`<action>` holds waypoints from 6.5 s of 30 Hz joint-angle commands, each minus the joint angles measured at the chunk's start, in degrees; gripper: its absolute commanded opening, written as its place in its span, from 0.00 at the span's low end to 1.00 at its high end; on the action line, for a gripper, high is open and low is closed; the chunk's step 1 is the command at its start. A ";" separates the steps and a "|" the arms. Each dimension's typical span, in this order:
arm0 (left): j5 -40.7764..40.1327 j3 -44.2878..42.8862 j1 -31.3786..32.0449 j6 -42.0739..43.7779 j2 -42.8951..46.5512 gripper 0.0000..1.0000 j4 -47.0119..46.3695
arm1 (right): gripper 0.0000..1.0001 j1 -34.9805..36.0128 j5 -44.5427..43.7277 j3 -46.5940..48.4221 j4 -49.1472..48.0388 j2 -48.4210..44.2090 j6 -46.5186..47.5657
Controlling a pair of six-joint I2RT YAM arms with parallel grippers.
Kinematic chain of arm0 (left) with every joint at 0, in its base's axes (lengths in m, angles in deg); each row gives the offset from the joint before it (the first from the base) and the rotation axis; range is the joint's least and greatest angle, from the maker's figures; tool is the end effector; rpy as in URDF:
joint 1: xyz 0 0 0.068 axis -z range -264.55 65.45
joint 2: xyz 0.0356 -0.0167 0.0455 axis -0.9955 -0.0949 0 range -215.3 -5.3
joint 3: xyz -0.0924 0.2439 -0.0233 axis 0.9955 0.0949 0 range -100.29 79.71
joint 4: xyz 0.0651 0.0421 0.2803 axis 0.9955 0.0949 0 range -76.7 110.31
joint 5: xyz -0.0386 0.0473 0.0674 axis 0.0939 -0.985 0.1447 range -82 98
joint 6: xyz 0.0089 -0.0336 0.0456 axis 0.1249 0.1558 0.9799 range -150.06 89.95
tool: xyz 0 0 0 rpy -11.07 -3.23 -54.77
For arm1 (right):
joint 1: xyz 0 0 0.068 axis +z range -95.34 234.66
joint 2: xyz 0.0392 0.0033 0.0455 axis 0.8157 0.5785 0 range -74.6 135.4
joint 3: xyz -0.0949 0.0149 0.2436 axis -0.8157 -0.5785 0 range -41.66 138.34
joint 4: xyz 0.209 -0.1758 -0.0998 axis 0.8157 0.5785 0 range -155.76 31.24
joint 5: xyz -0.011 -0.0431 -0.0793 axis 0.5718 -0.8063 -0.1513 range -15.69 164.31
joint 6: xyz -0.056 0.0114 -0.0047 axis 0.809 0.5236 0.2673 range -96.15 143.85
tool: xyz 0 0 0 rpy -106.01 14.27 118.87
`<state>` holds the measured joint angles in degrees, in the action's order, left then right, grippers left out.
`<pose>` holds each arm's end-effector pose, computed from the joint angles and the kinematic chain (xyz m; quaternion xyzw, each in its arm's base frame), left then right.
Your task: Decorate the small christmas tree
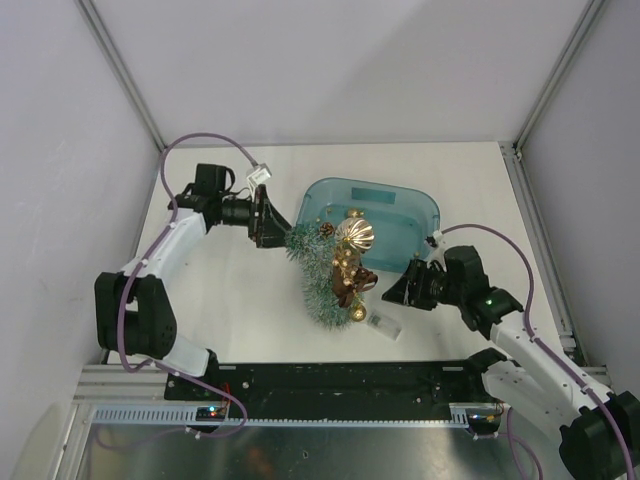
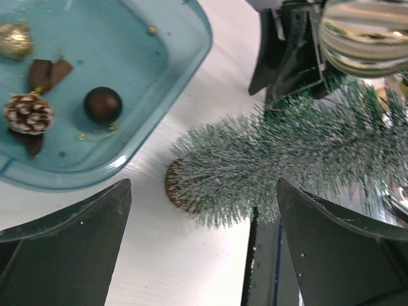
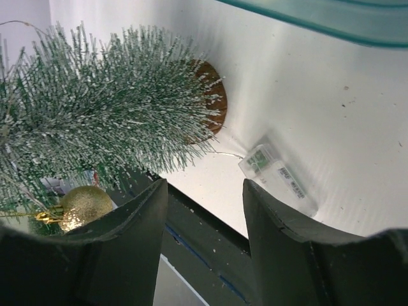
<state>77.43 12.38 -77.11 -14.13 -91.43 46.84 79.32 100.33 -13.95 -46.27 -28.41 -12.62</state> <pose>0.3298 -0.0815 0.2634 0.3376 0.7246 -0.5179 0.3045 0.1862 0.1050 0.1972 -0.0081 0.8811 0.3915 0.2651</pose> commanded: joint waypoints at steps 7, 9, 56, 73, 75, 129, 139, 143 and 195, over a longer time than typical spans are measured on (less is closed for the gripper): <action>13.33 3.07 5.29 2.40 2.57 1.00 -0.36 | 0.54 1.67 9.76 -4.61 -13.52 2.96 -5.00; 13.60 3.23 5.45 1.91 2.79 1.00 -0.33 | 0.54 1.82 10.59 -5.56 -16.24 4.52 -5.85; 13.27 7.87 9.10 -0.13 5.63 0.80 -0.24 | 0.10 2.66 15.10 -4.11 -51.43 33.02 -15.97; 12.78 6.88 10.33 -0.22 4.69 0.59 0.04 | 0.02 4.14 11.62 -4.06 -38.30 25.98 -9.42; 12.56 5.44 11.06 -0.24 3.70 0.57 0.08 | 0.02 4.64 10.94 -4.06 -36.67 24.67 -8.82; 5.47 8.64 14.64 8.89 13.06 0.94 18.84 | 0.05 24.46 -17.52 -1.78 -17.47 10.03 -8.88; 3.13 5.64 8.99 9.27 14.05 0.93 18.75 | 0.23 25.50 -19.71 -1.07 -12.86 6.67 -8.25; 2.41 4.96 6.64 8.86 14.98 0.93 18.73 | 0.41 24.88 -20.16 -0.51 -8.57 3.47 -7.30; -14.10 -3.70 -9.49 6.15 6.16 1.00 21.13 | 0.74 -0.49 -24.07 54.99 -17.52 71.83 10.68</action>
<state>63.46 10.87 -86.27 -8.97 -85.02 67.78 77.68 82.85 34.13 -68.35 39.81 -4.23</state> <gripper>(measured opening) 0.995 0.734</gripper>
